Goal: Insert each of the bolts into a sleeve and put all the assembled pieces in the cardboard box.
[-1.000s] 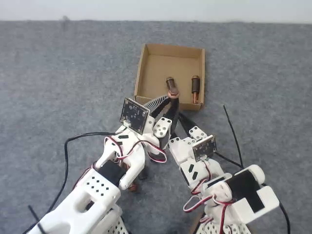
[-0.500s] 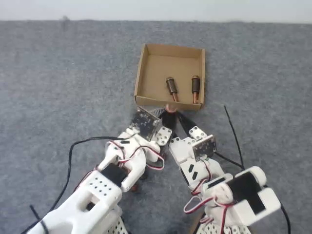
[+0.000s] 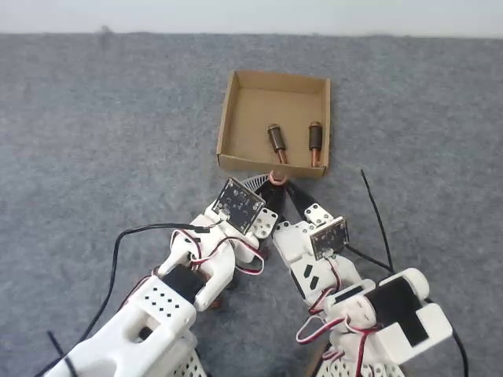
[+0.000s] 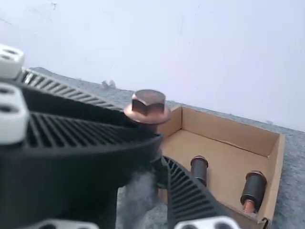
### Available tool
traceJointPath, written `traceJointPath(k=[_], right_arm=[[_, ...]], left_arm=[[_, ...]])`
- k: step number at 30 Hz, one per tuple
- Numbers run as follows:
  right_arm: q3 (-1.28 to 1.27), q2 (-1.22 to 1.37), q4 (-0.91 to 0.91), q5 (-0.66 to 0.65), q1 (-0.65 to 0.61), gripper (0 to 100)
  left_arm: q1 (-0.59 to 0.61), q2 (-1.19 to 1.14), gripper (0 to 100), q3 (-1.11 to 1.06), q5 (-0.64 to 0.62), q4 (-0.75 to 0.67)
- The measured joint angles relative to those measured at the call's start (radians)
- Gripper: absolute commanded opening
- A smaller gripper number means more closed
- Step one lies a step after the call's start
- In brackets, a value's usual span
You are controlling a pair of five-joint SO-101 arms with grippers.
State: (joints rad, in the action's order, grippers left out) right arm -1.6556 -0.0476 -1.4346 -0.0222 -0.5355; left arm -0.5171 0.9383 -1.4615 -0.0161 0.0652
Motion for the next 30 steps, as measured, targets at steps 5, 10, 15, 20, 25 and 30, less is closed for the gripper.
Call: traceJointPath(k=[5,10,15,20,25,30], right_arm=[[0.0,0.0,0.002,0.0,0.0,0.6],[0.0,0.0,0.002,0.0,0.0,0.6],[0.0,0.0,0.002,0.0,0.0,0.6],[0.0,0.0,0.002,0.0,0.0,0.6],[0.0,0.0,0.002,-0.003,0.006,0.6],[0.0,0.002,0.003,-0.003,0.005,0.6]], left_arm=[[0.0,0.0,1,0.0,0.005,0.0],[0.0,0.0,1,0.0,0.005,0.0],[0.0,0.0,6,0.0,0.005,0.0],[0.021,0.0,17,0.0,0.006,0.0],[0.041,0.0,15,0.002,0.009,0.0],[0.041,0.0,16,0.002,0.009,0.0]])
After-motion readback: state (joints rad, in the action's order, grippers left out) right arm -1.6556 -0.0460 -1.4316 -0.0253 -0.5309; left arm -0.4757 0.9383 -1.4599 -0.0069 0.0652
